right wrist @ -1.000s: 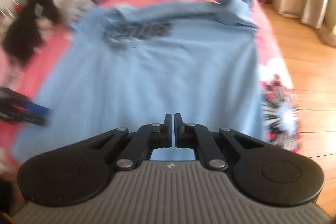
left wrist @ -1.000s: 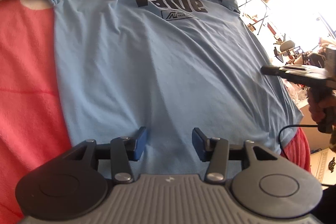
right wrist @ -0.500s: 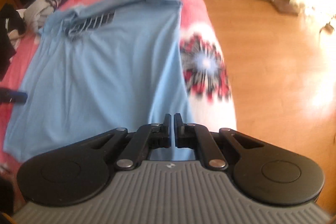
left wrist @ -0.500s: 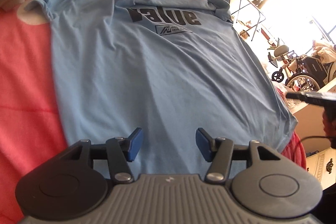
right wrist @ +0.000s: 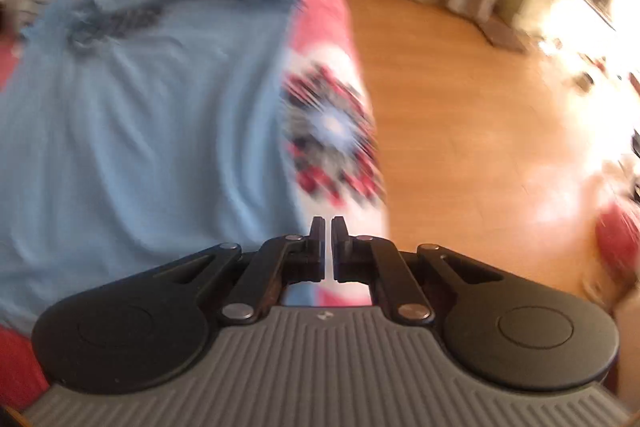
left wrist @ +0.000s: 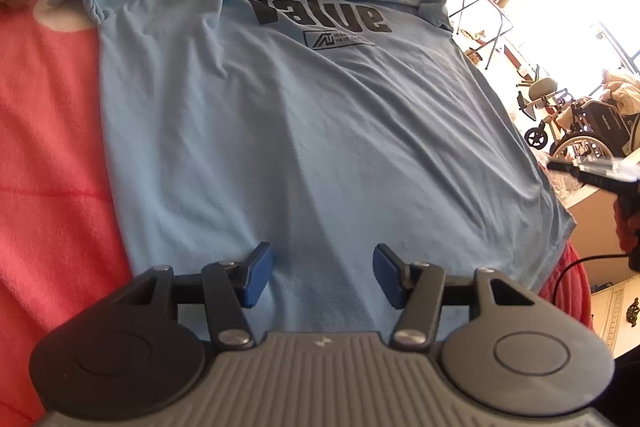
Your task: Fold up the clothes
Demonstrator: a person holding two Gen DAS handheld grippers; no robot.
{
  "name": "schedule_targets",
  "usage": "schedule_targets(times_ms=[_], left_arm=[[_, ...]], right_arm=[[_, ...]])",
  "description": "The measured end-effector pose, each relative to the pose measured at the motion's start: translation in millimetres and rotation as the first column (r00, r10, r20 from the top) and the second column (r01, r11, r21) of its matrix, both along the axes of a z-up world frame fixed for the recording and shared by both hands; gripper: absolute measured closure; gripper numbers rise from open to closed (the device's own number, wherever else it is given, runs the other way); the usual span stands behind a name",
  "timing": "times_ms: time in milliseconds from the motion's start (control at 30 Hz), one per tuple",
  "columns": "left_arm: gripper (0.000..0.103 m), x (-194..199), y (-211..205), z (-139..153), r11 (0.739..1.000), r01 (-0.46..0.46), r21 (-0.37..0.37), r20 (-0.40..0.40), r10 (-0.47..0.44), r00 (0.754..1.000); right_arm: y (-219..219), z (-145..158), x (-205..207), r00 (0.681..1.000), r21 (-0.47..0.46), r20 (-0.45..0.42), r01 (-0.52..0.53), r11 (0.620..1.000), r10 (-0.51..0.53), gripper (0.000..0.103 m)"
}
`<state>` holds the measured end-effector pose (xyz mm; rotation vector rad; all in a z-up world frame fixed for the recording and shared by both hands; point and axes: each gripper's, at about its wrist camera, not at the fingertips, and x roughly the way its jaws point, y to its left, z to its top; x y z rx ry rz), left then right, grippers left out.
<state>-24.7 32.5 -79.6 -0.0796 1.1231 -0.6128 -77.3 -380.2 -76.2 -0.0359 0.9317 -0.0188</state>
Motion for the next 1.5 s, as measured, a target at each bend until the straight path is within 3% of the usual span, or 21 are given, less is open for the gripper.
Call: schedule_targets(times_ms=[133, 200, 300, 367, 467, 567, 667, 700, 767, 833, 933, 1000, 1433, 1500], left_arm=[[0.046, -1.0, -1.9, -0.9, 1.000, 0.000, 0.004, 0.008, 0.000, 1.000], [0.046, -1.5, -1.6, -1.1, 1.000, -0.008, 0.000, 0.011, 0.008, 1.000], [0.046, -2.9, -1.2, -2.1, 1.000, -0.021, -0.004, 0.014, 0.021, 1.000], [0.046, -3.8, -1.1, -2.5, 1.000, -0.025, -0.005, 0.016, 0.026, 1.000], [0.046, -5.3, -1.1, -3.0, 1.000, -0.027, -0.009, 0.017, 0.027, 0.999], [0.046, -4.9, 0.5, -3.0, 0.999, -0.032, -0.017, 0.013, 0.032, 0.999], [0.046, -5.0, 2.1, -2.4, 0.999, -0.038, -0.025, 0.009, 0.039, 0.999], [0.046, -5.4, 2.8, -2.4, 0.999, -0.039, -0.028, 0.009, 0.040, 0.999], [0.046, -6.4, 3.8, -2.3, 0.999, -0.040, -0.033, 0.009, 0.040, 0.999], [0.046, -6.6, 5.0, -2.5, 0.998, -0.041, -0.041, 0.007, 0.041, 0.999], [0.046, -6.5, 7.0, -3.3, 0.998, -0.044, -0.054, 0.001, 0.044, 0.999], [0.046, -6.2, 8.2, -3.1, 0.997, -0.044, -0.062, -0.004, 0.044, 0.999], [0.045, -10.9, 17.5, -4.2, 0.995, -0.039, -0.090, 0.001, 0.040, 0.999], [0.046, -13.6, 23.6, -2.9, 0.994, -0.051, -0.095, -0.014, 0.050, 0.999]], right_arm=[[22.9, 0.0, 27.6, 0.990, 0.031, 0.052, -0.135, 0.990, 0.134, 0.101], [18.9, -14.0, 36.9, 0.989, 0.001, 0.009, -0.144, 0.990, 0.144, 0.102], [-16.5, -15.5, 31.6, 1.000, 0.003, 0.012, 0.018, 1.000, -0.018, 0.098], [-22.9, -4.3, 24.7, 0.998, -0.012, 0.050, 0.044, 0.999, -0.043, 0.097], [-10.4, 2.9, 34.6, 0.997, 0.080, 0.074, -0.029, 0.996, 0.023, 0.097], [-1.6, -9.6, 55.1, 0.997, 0.120, 0.056, -0.063, 0.991, 0.056, 0.098], [-27.4, -16.5, 63.1, 0.999, 0.096, 0.039, 0.020, 0.995, -0.024, 0.099], [-33.6, -13.1, 61.4, 0.997, 0.051, 0.033, 0.073, 0.996, -0.075, 0.097], [-40.8, 1.2, 51.6, 0.996, 0.046, 0.051, 0.072, 0.996, -0.074, 0.096], [-34.5, 14.7, 37.1, 0.999, 0.119, 0.050, 0.007, 0.993, -0.013, 0.095], [-14.5, 10.1, 15.8, 0.992, 0.135, -0.032, -0.114, 0.984, 0.119, 0.098], [-15.3, -11.1, -3.6, 0.981, 0.050, -0.155, -0.113, 0.992, 0.120, 0.098], [-21.1, -11.1, -44.7, 0.968, 0.099, -0.243, -0.045, 0.994, 0.068, 0.095], [-23.9, 5.4, -44.7, 0.973, 0.090, -0.225, -0.023, 0.996, 0.043, 0.095]])
